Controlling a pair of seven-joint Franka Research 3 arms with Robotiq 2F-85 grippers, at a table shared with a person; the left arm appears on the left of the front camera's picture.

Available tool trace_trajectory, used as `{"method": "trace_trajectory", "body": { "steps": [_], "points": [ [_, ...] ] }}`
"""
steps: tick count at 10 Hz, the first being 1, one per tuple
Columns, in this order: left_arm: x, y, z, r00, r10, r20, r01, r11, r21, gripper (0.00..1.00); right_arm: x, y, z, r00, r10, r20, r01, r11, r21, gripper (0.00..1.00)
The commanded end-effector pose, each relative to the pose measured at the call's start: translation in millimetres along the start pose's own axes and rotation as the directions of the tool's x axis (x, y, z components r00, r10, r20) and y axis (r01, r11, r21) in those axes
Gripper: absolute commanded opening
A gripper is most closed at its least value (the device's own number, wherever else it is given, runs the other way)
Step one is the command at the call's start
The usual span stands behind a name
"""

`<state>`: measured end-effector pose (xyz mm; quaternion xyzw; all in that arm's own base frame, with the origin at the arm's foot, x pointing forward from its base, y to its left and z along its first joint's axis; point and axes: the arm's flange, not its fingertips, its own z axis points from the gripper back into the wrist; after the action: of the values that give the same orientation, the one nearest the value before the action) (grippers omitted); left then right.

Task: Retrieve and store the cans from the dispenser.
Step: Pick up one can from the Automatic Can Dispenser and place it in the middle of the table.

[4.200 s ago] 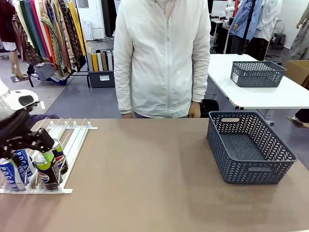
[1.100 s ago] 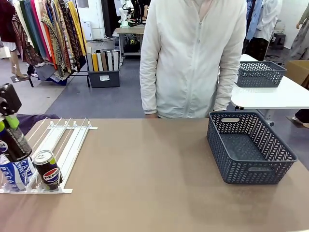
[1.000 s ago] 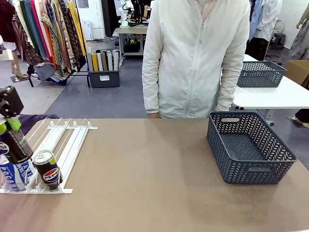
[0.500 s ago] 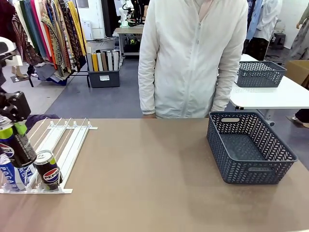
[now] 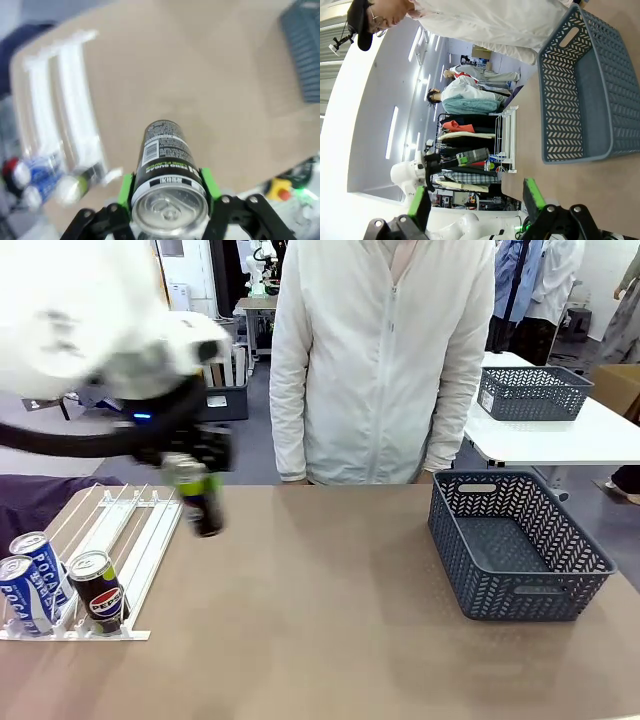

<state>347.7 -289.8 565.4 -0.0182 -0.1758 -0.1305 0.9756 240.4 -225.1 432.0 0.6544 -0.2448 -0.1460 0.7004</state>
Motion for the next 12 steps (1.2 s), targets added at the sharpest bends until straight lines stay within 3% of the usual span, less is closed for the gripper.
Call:
{"method": "trace_trajectory", "body": {
  "steps": [1,3,6,12],
  "points": [
    [66,-51,-53,0.989,-0.151,-0.003,0.151,0.988,-0.013,0.0,1,1,1,1.0,0.019,0.002,-0.019,1.0,0.014,1.0],
    [88,-91,-111,0.974,-0.214,-0.071,0.208,0.975,-0.076,0.0,1,1,1,1.0,0.019,0.002,-0.019,1.0,0.014,1.0],
    [92,-109,-171,0.962,-0.21,-0.176,0.195,0.976,-0.101,0.0,1,1,1,1.0,0.019,0.002,-0.019,1.0,0.014,1.0],
    [87,-108,-200,0.936,-0.244,-0.254,0.217,0.967,-0.13,0.0,1,1,1,1.0,0.019,0.002,-0.019,1.0,0.014,1.0]
  ]
}}
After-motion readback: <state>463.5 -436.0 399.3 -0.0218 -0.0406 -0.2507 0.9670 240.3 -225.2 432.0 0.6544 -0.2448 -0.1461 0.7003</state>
